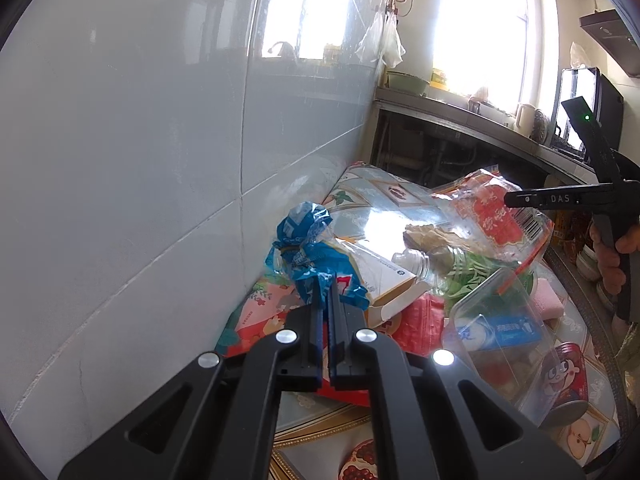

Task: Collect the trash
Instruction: 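Carry the zip bag and blue wrapper over the blue wastebasket with both tools, then open both tools to drop the bag and wrapper into the wastebasket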

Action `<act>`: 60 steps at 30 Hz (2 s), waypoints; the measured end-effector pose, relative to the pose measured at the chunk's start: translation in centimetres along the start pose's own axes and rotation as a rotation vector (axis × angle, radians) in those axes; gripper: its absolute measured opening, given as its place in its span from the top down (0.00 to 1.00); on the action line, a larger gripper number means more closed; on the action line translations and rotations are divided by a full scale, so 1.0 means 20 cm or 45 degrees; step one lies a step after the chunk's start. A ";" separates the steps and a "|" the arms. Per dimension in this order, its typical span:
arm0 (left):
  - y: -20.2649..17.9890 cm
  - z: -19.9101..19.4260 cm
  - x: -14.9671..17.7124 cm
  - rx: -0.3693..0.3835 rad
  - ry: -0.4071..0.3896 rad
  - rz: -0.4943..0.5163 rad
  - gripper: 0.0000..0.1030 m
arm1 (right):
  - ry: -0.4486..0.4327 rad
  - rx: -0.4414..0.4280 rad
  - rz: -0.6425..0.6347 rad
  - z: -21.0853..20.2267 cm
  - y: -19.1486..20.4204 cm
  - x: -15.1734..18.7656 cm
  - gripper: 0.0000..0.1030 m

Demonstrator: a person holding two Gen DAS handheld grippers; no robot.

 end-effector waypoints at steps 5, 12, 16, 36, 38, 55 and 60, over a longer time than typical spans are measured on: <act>-0.06 -0.08 -0.03 0.024 -0.046 0.030 0.99 | -0.124 0.053 0.102 -0.24 -0.14 0.05 0.75; -0.31 -0.20 -0.11 0.186 -0.118 0.146 0.99 | -0.267 0.220 0.283 -0.67 -0.40 0.31 0.75; -0.58 -0.23 -0.17 0.425 -0.100 0.226 0.99 | -0.322 0.427 0.422 -0.95 -0.57 0.58 0.75; -2.87 -0.04 0.59 1.145 0.813 1.179 0.98 | 0.034 1.085 1.378 -1.23 -1.16 2.29 0.75; -3.05 0.07 0.76 1.118 0.938 1.221 0.98 | 0.052 1.088 1.449 -1.15 -1.24 2.39 0.74; -3.75 0.73 1.45 0.918 1.290 1.073 0.57 | 0.180 1.190 1.854 -0.49 -1.74 3.04 0.39; -3.75 0.69 1.43 0.977 1.298 1.031 0.51 | 0.191 1.205 1.897 -0.55 -1.64 3.16 0.37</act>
Point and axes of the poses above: each gripper's, at about its wrist camera, not at the fingertips, and z roughly the way its jaws point, y to its left, x to its underside, the point moved 4 cm from there along z, roughly the way its jaws point, and after that the axes turned 4 degrees about x, right-handed, at the moved point
